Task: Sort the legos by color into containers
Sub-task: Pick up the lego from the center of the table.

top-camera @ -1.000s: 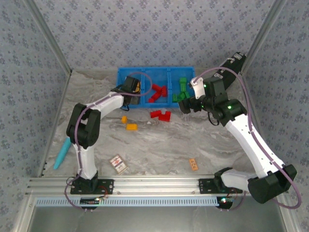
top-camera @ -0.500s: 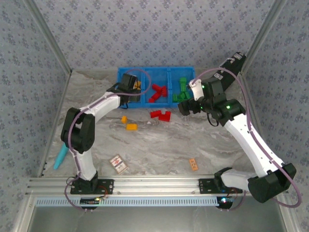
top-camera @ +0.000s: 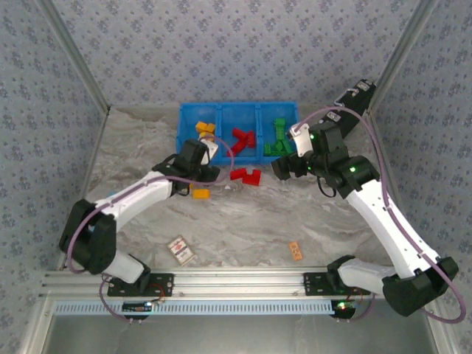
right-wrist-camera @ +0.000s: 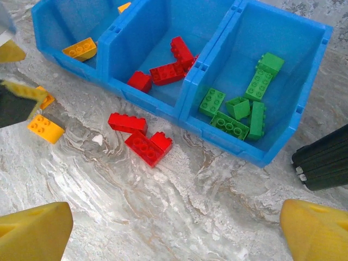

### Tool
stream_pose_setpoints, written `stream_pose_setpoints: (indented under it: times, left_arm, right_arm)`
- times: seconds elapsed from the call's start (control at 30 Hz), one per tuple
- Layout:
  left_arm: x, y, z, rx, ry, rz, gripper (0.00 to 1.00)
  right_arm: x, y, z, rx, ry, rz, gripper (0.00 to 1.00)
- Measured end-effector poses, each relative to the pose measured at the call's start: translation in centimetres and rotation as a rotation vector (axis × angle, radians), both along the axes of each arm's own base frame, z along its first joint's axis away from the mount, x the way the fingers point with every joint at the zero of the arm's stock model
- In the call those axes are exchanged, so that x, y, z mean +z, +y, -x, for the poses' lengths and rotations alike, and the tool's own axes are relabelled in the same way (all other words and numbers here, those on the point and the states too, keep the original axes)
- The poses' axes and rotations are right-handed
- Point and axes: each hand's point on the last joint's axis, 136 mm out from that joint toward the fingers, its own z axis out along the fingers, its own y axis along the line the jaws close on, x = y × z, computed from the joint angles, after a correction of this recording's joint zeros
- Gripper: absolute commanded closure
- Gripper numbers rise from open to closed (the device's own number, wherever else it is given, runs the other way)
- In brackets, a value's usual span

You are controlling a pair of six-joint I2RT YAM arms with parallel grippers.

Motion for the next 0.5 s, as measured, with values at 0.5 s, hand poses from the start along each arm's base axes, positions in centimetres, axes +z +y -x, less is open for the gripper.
stream_pose_setpoints:
  times: [0.5]
  left_arm:
    - [-3.3,1.6,6.3,-0.401,-0.013,-0.169,0.22]
  right_arm:
    - [0.3,1.2,1.1,0.034,-0.006,-0.012,0.00]
